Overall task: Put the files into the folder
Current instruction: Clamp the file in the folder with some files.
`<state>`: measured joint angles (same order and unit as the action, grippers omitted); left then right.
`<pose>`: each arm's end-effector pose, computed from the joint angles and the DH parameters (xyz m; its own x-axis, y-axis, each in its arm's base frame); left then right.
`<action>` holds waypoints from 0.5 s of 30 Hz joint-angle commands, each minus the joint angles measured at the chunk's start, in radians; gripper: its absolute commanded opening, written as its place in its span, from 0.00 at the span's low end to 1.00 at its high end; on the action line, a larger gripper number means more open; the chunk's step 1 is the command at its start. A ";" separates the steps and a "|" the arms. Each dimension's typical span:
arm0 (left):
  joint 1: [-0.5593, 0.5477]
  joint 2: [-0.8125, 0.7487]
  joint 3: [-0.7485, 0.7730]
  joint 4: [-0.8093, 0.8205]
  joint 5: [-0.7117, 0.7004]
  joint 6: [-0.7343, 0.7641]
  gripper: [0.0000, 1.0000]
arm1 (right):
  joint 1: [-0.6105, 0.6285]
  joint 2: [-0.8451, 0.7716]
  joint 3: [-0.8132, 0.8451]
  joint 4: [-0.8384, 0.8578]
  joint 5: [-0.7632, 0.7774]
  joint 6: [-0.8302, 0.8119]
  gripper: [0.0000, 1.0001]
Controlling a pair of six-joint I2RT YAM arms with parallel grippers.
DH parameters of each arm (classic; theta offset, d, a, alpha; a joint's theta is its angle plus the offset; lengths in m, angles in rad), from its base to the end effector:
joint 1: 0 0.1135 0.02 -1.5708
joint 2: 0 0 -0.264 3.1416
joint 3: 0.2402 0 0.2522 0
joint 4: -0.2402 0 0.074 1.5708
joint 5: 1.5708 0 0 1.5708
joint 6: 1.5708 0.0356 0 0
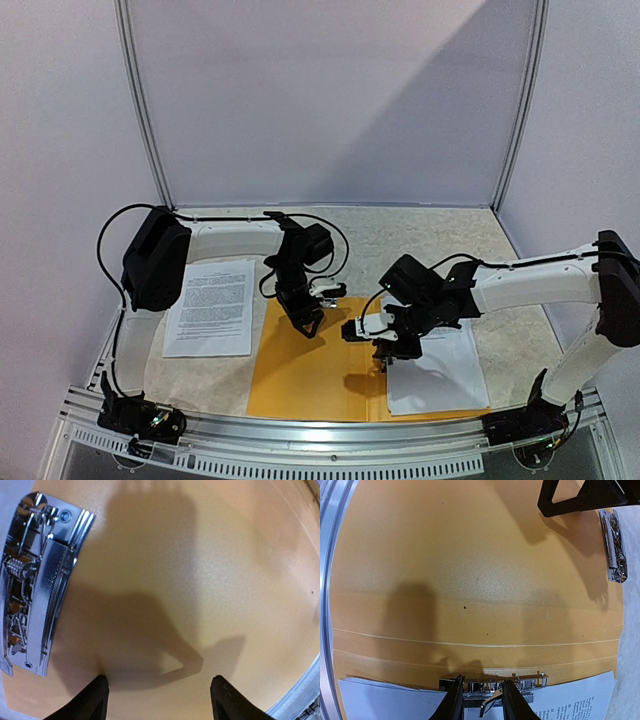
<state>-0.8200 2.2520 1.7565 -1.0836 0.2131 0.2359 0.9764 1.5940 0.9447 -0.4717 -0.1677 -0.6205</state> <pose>0.2874 -0.3191 0.1461 -0.4966 0.8670 -0.0414 0.8531 0.4787 -0.2076 0.1659 0.2560 0.1789 0.0883 -0.8931 -0.4411 -0.9909 -0.0335 -0.1305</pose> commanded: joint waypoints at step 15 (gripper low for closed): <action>0.001 0.051 -0.042 0.006 -0.012 0.016 0.72 | 0.015 -0.055 0.034 -0.092 -0.013 0.006 0.25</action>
<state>-0.8200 2.2520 1.7565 -1.0840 0.2131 0.2398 0.9791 1.5723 0.9524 -0.5125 -0.1680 -0.6209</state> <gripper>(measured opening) 0.723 0.253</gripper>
